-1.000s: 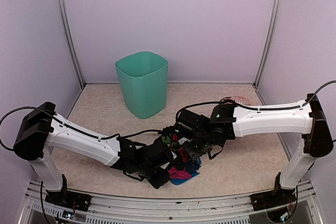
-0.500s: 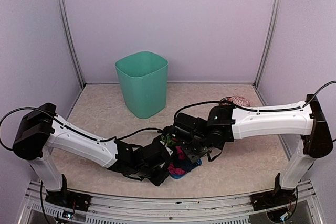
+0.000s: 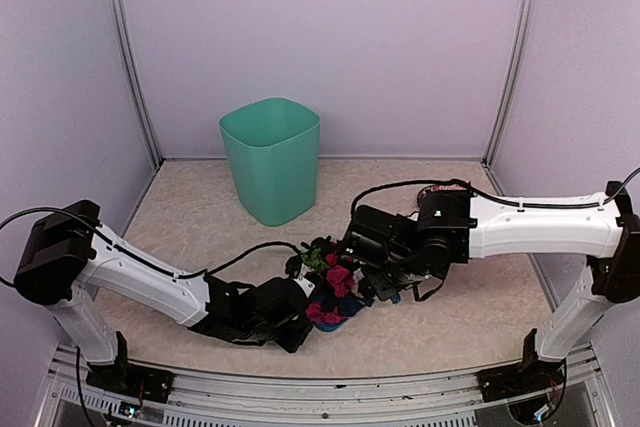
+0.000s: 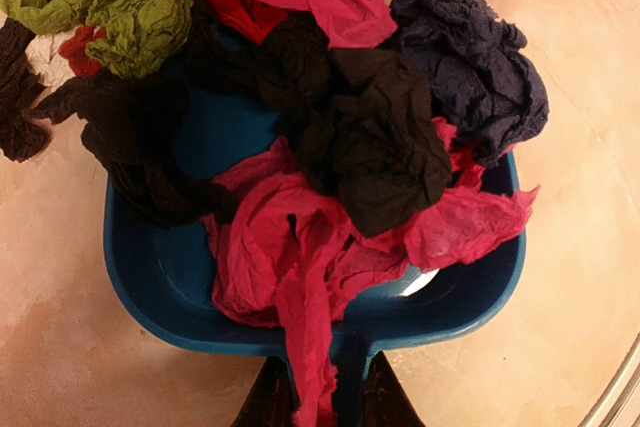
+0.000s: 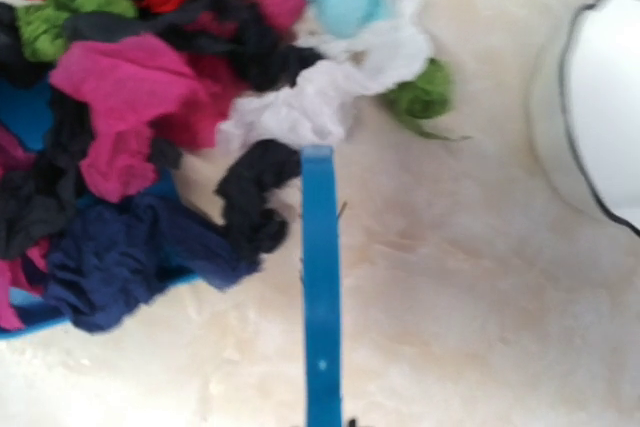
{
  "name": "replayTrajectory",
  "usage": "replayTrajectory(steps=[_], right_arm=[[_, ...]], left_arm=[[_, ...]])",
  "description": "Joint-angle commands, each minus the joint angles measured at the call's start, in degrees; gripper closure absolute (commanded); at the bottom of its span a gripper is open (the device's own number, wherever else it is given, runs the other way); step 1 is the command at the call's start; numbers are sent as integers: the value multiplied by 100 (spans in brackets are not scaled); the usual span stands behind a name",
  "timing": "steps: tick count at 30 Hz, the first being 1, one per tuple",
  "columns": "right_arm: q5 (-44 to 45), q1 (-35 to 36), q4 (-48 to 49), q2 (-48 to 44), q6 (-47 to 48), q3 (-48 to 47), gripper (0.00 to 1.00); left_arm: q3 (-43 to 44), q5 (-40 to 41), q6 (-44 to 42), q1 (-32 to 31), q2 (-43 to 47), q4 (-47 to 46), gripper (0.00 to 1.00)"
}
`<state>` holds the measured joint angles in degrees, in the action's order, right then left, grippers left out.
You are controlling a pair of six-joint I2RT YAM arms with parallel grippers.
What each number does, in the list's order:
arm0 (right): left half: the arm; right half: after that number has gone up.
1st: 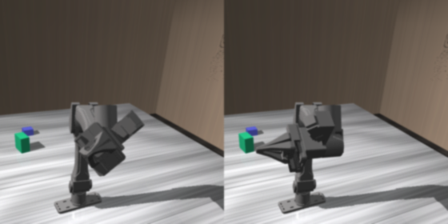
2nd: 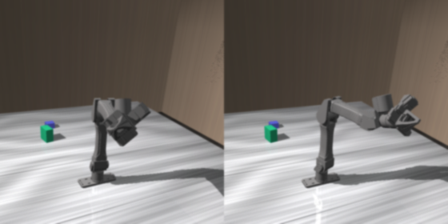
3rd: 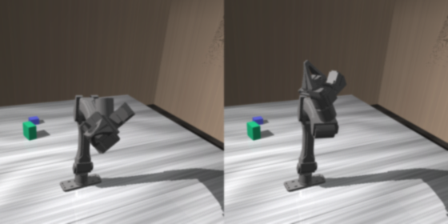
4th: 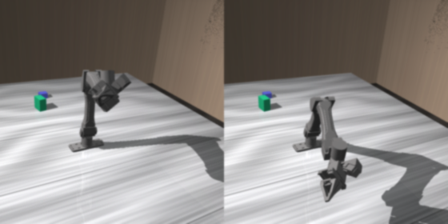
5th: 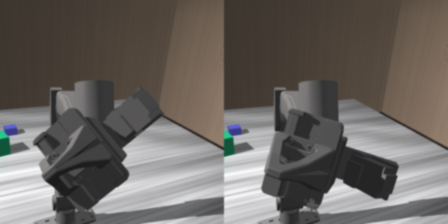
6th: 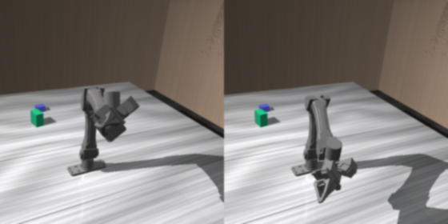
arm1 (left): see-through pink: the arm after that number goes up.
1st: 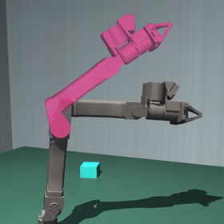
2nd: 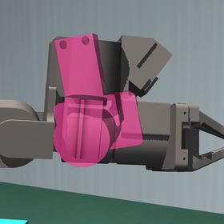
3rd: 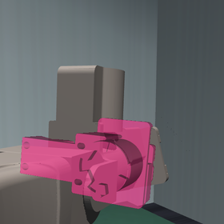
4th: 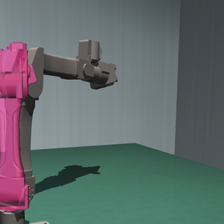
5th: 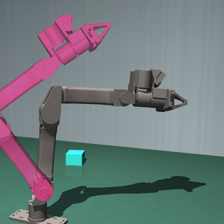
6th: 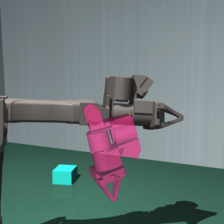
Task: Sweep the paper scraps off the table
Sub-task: Sweep the paper scraps into the dustpan.
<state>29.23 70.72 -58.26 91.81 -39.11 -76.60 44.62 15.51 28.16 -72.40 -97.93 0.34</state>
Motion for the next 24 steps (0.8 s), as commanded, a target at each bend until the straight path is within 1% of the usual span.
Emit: replayTrajectory(steps=[1,7,11,17,24], right_arm=[[464,58,-232,-627,-437,298,100],[774,-61,-98,-1342,-924,815,100],[787,-205,247,-1737,-988,1217,100],[605,-506,830,-2134,-950,1818,100],[245,-866,1515,-2407,-820,2395,100]], left_arm=[[-78,300,25,29,164,-374,100],[-21,528,-40,24,320,-382,100],[17,679,-62,33,513,-328,100],[140,890,-130,59,827,-53,100],[494,1070,-235,164,1217,639,100]])
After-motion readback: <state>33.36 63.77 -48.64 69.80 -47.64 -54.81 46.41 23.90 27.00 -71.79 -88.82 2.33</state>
